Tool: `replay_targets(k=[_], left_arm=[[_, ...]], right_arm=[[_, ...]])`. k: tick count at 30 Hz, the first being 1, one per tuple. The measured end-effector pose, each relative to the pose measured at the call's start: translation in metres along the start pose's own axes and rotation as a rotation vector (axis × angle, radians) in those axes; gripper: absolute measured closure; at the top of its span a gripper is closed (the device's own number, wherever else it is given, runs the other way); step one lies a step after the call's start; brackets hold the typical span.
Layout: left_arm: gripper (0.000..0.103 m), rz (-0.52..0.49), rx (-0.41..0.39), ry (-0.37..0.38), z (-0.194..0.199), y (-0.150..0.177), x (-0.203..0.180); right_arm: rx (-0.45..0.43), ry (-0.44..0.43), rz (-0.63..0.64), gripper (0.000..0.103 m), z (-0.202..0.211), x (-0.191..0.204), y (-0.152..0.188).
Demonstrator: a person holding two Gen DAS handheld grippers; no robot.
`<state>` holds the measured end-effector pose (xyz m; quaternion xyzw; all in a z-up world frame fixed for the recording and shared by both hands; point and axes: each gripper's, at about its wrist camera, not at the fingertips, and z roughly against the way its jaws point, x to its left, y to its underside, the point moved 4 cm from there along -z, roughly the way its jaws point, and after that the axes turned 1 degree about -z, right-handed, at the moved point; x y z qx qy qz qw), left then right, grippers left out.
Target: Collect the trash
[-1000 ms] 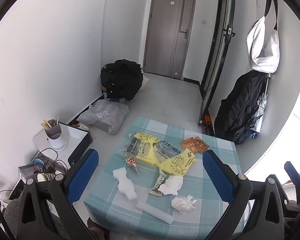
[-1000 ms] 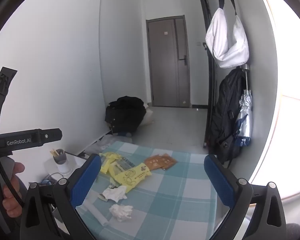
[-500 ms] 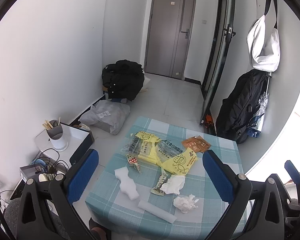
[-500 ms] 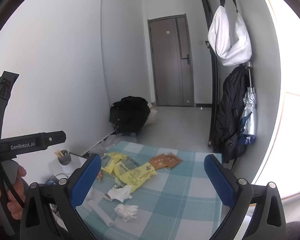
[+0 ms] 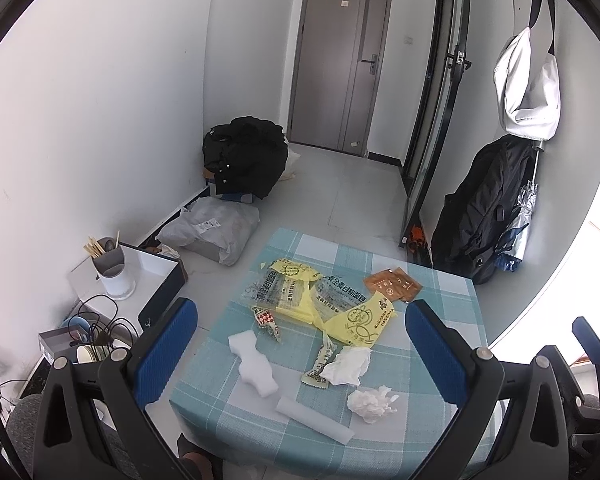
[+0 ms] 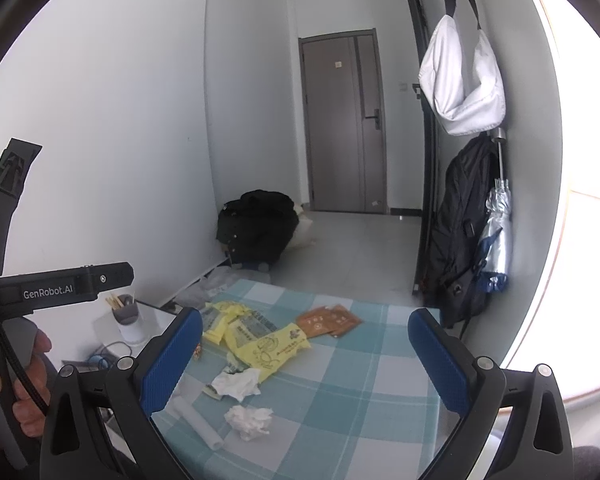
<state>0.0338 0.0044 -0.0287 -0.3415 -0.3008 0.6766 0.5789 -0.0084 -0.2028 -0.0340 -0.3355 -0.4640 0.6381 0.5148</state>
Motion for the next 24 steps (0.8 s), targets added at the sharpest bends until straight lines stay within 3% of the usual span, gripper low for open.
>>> replay_targets(k=[24], left_arm=[[0.001,-0.009,0.021,0.006,-0.0022,0.0057,-0.0005]], right_arm=[[0.010,0.001,-0.006,0.000,0.0002,-0.0029,0.0002]])
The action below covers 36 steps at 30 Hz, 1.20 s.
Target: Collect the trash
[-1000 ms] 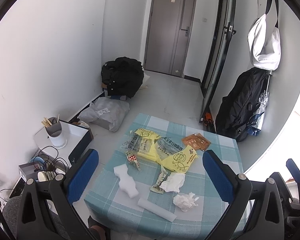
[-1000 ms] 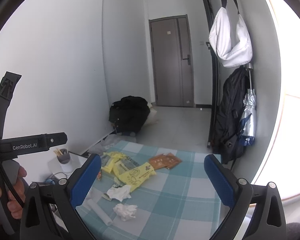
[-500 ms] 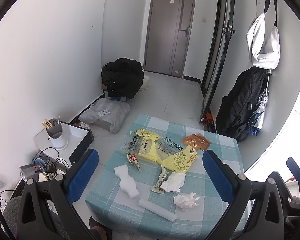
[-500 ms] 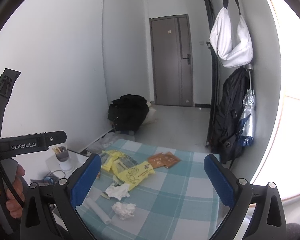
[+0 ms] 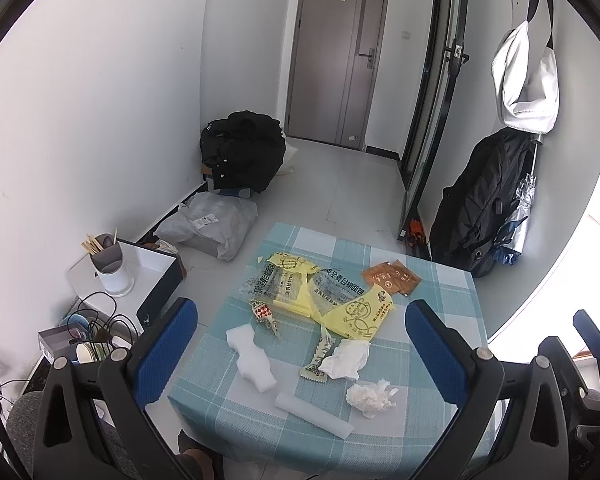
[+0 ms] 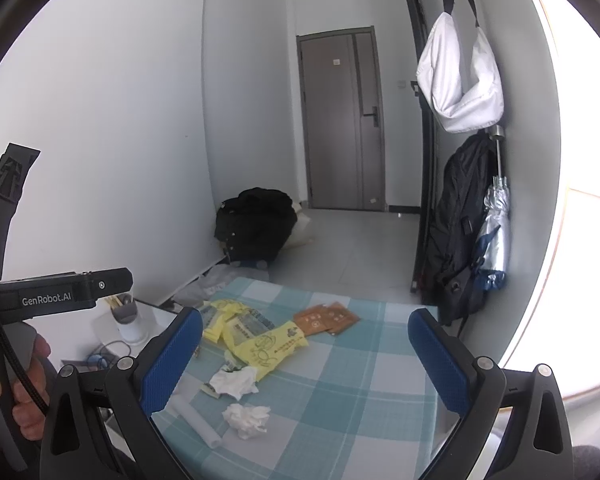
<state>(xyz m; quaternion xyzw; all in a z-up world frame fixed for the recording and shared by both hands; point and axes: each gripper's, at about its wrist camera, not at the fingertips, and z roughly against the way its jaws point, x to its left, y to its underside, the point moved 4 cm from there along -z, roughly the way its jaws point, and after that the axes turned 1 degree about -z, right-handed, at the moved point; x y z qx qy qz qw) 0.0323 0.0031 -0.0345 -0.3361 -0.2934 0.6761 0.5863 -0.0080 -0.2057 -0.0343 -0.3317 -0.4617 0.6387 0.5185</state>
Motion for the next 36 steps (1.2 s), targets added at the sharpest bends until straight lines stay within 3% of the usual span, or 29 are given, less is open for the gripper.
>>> replay_targets(k=[18,30,36], left_arm=[[0.001,0.004,0.080,0.041,-0.019,0.002,0.007],[0.001,0.151,0.303,-0.003,-0.086,0.016,0.070],[0.001,0.208,0.432,0.023,-0.120,0.036,0.087]], right_arm=[[0.018,0.004,-0.002,0.000,-0.006,0.002,0.001],[0.083,-0.044,-0.037,0.000,-0.044,0.008,0.001],[0.112,-0.073,-0.012,0.000,-0.067,0.020,0.001]])
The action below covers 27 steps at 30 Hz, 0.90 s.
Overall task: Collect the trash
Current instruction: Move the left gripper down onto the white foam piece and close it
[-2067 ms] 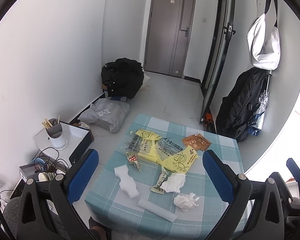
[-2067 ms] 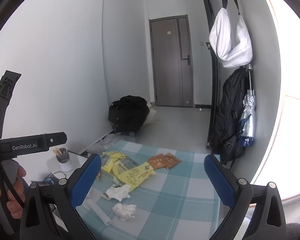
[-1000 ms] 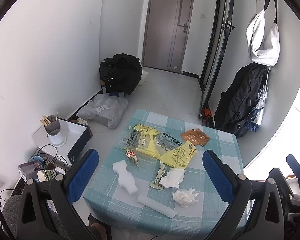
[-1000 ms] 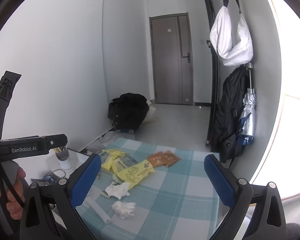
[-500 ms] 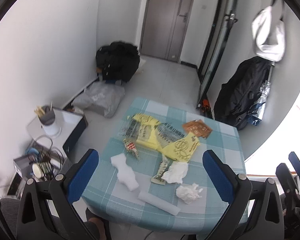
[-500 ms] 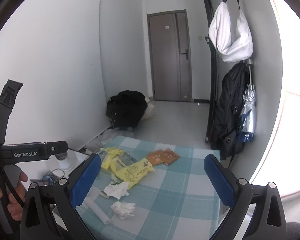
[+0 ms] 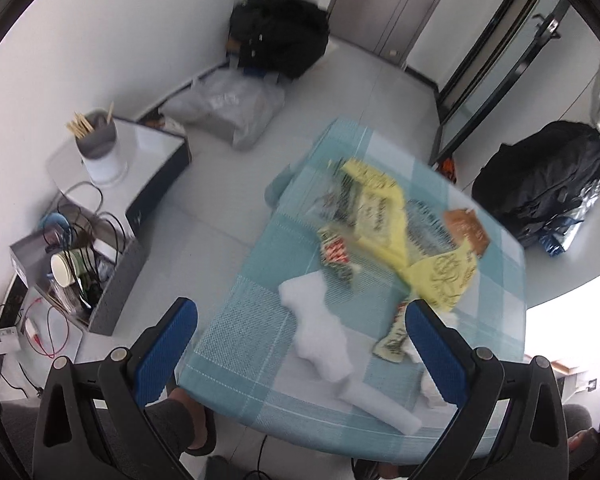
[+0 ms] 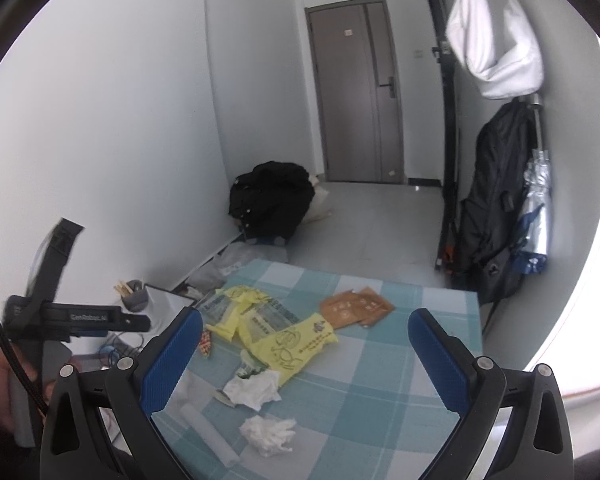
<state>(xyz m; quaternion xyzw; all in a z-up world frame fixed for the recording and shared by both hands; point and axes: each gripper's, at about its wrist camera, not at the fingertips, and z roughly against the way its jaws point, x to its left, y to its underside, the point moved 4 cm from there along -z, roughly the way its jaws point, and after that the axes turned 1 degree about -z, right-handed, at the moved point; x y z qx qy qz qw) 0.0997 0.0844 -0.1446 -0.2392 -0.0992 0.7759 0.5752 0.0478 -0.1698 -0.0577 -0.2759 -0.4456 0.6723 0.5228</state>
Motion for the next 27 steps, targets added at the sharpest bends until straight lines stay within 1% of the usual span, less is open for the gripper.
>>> replay_targets(k=[4,8,13,16,20,27], left_arm=[[0.001,-0.015,0.053,-0.017,-0.019,0.006,0.003],[0.001,-0.016,0.096,0.002,-0.030,0.009,0.001],[0.001,-0.048,0.101,-0.018,-0.038,0.006,-0.003],[0.001,-0.089,0.096,-0.057,-0.044,0.005,-0.006],[0.002,-0.109,0.094,-0.078,-0.046,0.007,-0.007],[0.007,-0.144,0.084,-0.082,-0.046,0.007,-0.013]], right_arm=[[0.028,-0.018,0.026,0.000,-0.014,0.008,0.003],[0.061,-0.025,0.052,0.000,-0.025,0.013,0.007],[0.089,-0.032,0.068,0.000,-0.036,0.016,0.010],[0.097,-0.044,0.066,0.000,-0.039,0.018,0.010],[0.106,-0.053,0.069,0.000,-0.041,0.021,0.012],[0.115,-0.056,0.069,0.000,-0.039,0.020,0.015]])
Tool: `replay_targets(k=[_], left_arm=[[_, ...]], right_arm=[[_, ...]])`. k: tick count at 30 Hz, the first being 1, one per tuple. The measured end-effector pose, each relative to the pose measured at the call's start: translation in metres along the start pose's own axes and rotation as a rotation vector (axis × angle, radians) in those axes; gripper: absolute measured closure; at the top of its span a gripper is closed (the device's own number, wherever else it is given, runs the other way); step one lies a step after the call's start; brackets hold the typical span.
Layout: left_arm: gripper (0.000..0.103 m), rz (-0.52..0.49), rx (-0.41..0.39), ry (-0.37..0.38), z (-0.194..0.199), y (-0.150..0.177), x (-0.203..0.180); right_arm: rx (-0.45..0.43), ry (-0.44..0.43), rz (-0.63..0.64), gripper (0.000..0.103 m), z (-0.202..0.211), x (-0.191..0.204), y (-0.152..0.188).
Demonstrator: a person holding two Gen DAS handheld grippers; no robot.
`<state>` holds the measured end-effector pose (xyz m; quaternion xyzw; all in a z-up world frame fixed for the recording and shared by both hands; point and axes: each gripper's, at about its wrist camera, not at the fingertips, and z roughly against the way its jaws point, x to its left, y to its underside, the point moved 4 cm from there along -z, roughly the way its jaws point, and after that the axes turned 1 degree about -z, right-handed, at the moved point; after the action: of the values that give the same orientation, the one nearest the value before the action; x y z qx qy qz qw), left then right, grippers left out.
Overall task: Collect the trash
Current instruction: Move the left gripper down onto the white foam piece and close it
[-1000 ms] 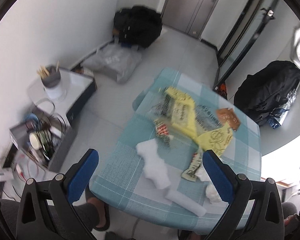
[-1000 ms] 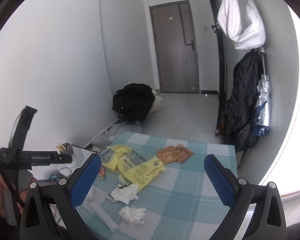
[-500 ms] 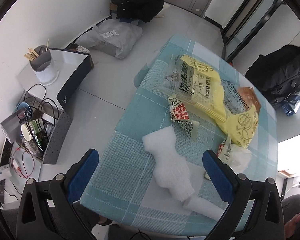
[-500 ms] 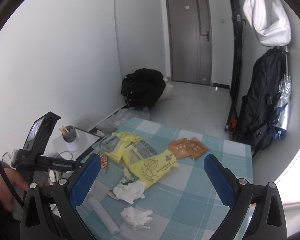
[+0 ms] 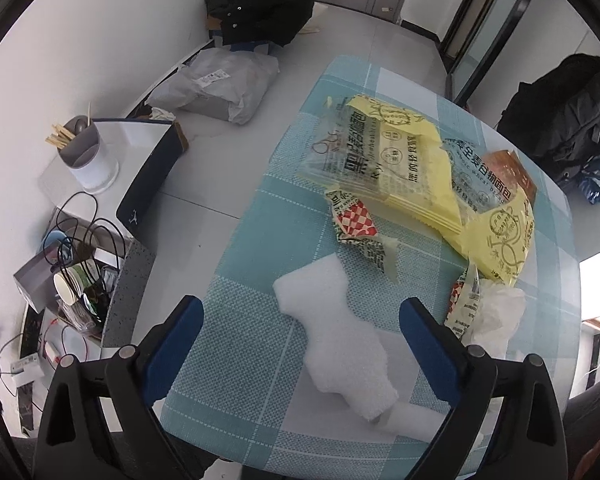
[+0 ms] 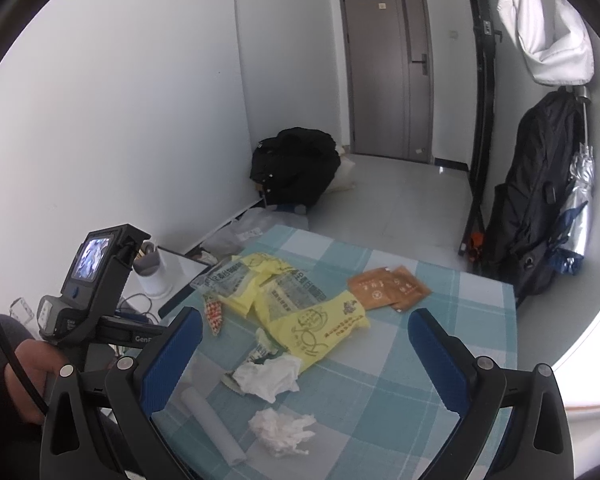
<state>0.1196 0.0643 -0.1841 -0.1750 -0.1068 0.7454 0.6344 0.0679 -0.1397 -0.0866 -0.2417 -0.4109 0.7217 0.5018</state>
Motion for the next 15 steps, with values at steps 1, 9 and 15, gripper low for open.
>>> replay_targets(k=[1,9,15], left_arm=[[0.007,-0.005,-0.001,-0.002,-0.0003,0.0000,-0.0014],[0.031,-0.014,0.024,-0.007,-0.0073,0.0023,-0.0029],[0.058,-0.022,0.016,-0.008,-0.0065,0.0017,-0.0064]], right_arm=[[0.004,0.000,-0.005,0.000,0.0000,-0.0007,0.0007],[0.014,-0.002,-0.028,0.000,0.0011,-0.0058,0.0029],[0.020,0.012,-0.030,0.000,0.0021,-0.0088,0.0070]])
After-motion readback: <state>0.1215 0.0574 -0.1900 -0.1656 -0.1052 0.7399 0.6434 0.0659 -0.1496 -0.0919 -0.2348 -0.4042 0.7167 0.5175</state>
